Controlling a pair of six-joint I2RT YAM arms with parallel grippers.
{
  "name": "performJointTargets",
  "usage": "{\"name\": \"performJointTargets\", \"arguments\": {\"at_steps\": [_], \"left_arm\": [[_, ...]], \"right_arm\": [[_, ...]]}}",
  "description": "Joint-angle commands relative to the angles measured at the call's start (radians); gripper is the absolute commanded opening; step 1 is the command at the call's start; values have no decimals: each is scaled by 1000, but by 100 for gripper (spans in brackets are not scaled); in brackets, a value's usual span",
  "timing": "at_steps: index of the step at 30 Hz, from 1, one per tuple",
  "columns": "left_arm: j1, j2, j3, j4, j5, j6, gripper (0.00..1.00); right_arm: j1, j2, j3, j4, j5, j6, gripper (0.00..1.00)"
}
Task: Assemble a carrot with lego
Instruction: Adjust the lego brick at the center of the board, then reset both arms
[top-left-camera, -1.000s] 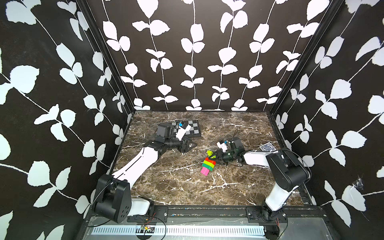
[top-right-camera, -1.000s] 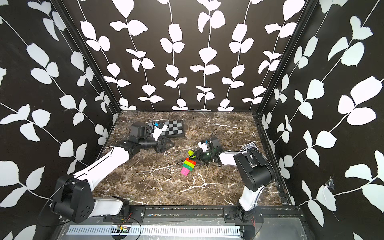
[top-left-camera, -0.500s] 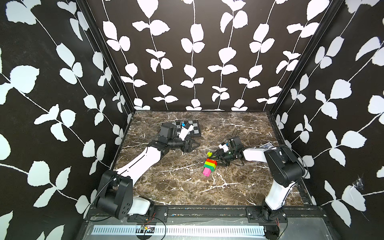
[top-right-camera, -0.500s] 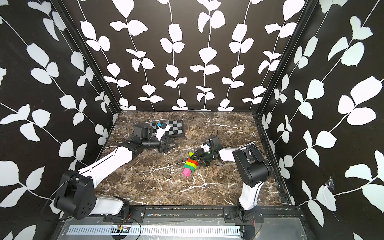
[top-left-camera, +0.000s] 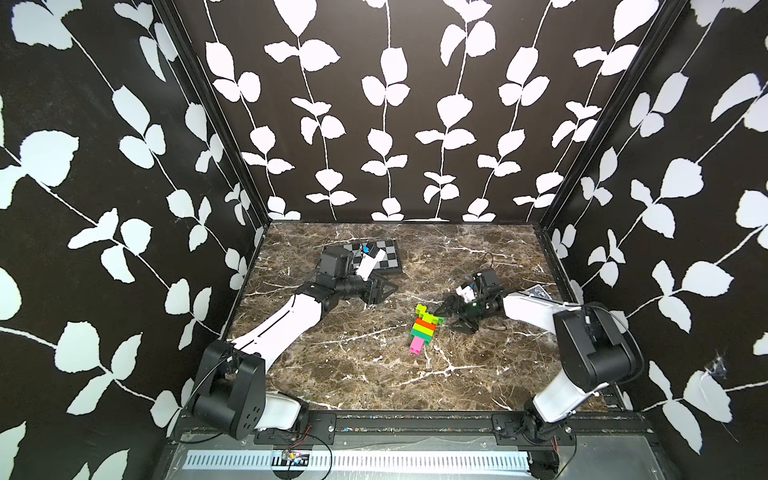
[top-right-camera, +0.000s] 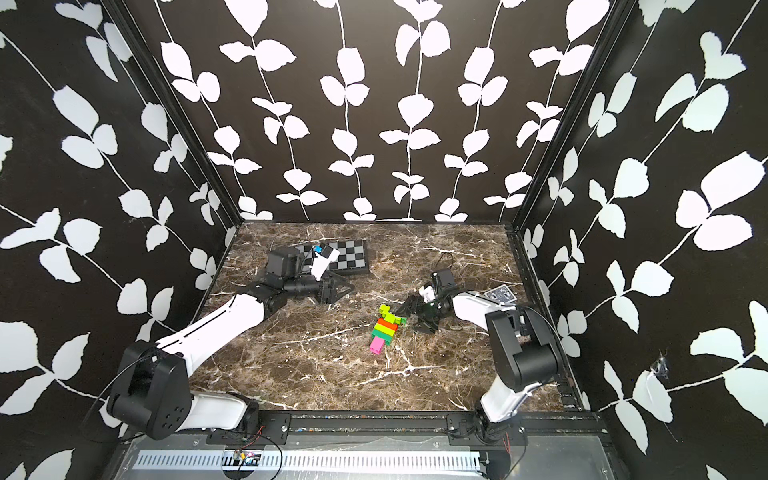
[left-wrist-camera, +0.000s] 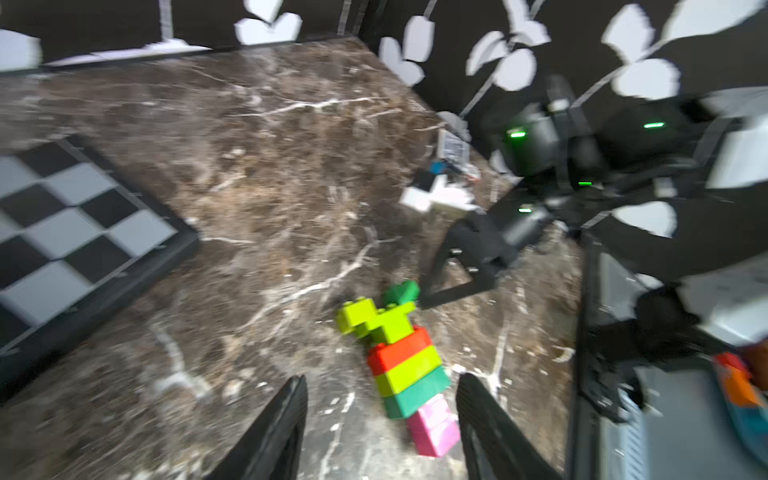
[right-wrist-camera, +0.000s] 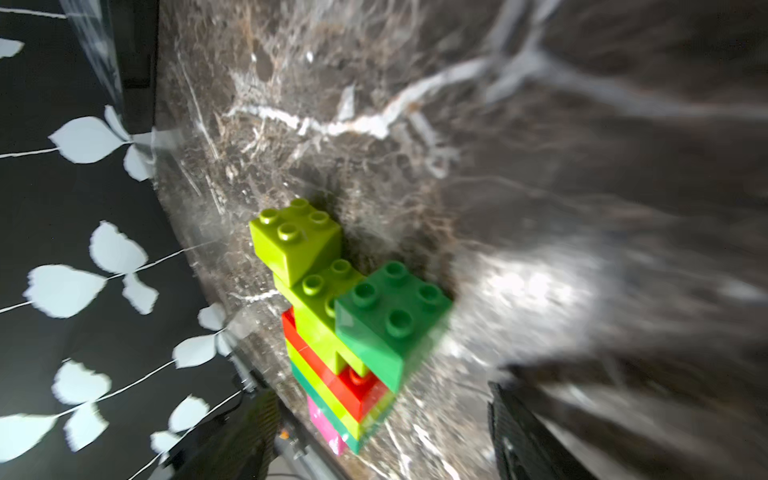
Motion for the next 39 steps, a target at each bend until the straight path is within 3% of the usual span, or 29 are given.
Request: {"name": "performJointTargets", "arguments": {"at_steps": [1,5,9,12,15,21,24,26,32,34,36,39], "left_arm": [[-3,-84,26,-40,-242,22,62],[19,-153,17,-56,-493,94,64],[74,-229,-106,86,-702,171,67],[157,-262,-212,227,-778,186,76],[224,-253,-285,313,-814,228,85],[291,-128,-400,483,-819,270,98],[323,-53,-446,608,-792,267,99],[356,-1,-449,644,-703,243,99],[373,147,-493,865,-603,232,99],[384,205,-527,1016,-596,215,99],[388,178,-510,922,-580,223,99],[390,185,-507,929,-581,216,99]], "right_arm": [[-11,-114,75,-121,164,-129,79],[-10,-261,110,-132,433,-269,81],[-11,-424,5,29,801,-389,90],[-21,-480,-96,170,1045,-490,99],[-65,-469,-177,323,1178,-570,99],[-205,-333,-299,610,1139,-599,99],[-211,-260,-337,727,1115,-612,99],[-213,-233,-359,789,1111,-620,99],[-218,-287,-486,1017,1055,-707,99],[-223,-266,-531,1127,1037,-718,99],[-231,-201,-559,1242,1020,-719,99],[-236,-76,-536,1345,1008,-729,99]]}}
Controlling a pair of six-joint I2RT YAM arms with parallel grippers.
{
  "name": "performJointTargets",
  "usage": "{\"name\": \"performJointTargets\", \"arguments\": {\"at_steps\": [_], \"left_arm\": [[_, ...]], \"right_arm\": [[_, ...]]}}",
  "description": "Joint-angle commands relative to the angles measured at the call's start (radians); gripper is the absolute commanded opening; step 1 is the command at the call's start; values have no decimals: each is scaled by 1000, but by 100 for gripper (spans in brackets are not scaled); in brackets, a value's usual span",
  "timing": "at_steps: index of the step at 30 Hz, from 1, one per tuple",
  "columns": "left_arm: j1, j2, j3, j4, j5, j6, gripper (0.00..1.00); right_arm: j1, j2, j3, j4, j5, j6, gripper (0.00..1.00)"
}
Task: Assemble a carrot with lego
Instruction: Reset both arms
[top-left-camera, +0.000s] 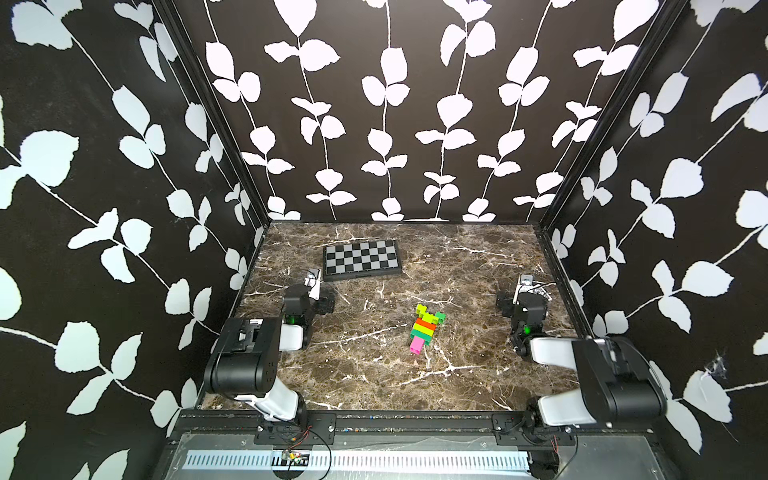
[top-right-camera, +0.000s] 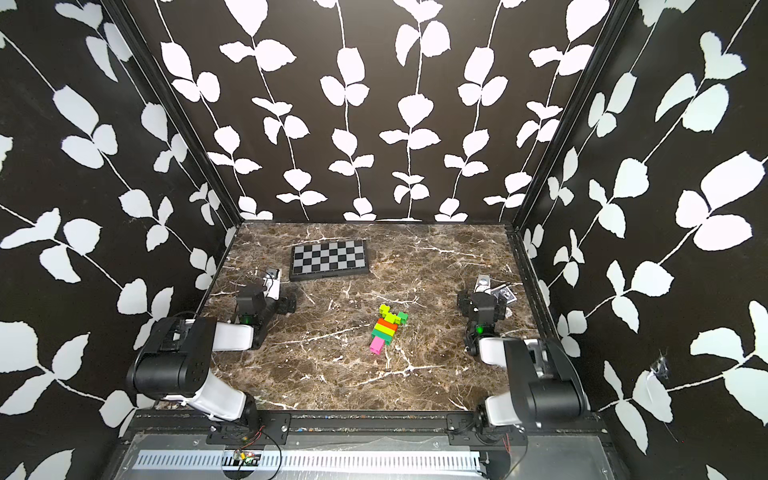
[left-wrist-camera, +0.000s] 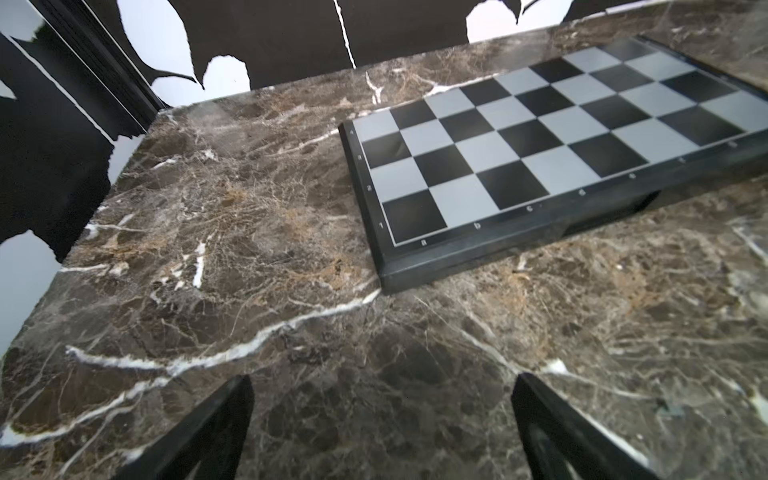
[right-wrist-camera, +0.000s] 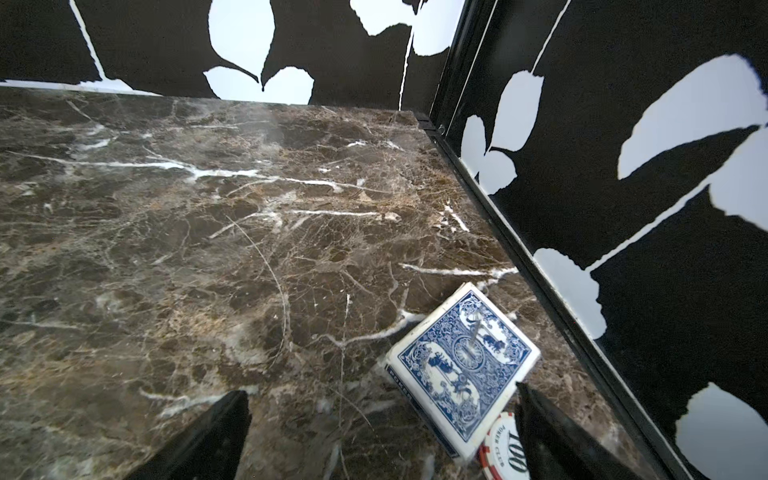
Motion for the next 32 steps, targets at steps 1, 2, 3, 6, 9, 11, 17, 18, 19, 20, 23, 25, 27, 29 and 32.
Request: {"name": "performJointTargets", "arguments": {"at_steps": [1,2,3,6,9,11,17,18,19,20,23,25,27,29,32], "left_arm": [[9,-25,3,50,28,-14,99],[9,-14,0,75,25,-17,99],[9,-11,0,82,14,-19,99],[9,-20,6,52,-3,-25,99],[9,-23,6,44,-5,-25,99],[8,-19,6,55,-8,-24,99],[7,-20,6,51,-9,-24,99],[7,-20,7,50,-9,-24,99],[7,-20,7,52,-8,-24,99],[8,-20,7,51,-8,-24,99],[7,-22,8,44,-15,-25,99],[7,-22,8,46,-15,-26,99],[6,-19,10,45,-16,-25,99],[5,-19,12,43,-17,-22,99],[-2,-23,6,47,-30,-22,99]], "right_arm": [[-7,71,22,157,-29,-29,99],[-7,43,62,24,-30,-17,99],[-12,45,77,-21,-35,-9,99],[-16,48,66,16,-41,-11,99],[-16,55,63,36,-38,-14,99],[-16,47,68,13,-42,-12,99],[-16,49,68,17,-42,-14,99],[-16,49,67,17,-42,-13,99],[-17,49,68,17,-42,-14,99],[-16,49,68,18,-42,-13,99],[-16,49,67,18,-42,-13,99],[-15,49,68,17,-42,-12,99],[-16,49,67,17,-42,-13,99],[-16,49,67,18,-42,-13,99],[-16,49,68,16,-42,-13,99]]}}
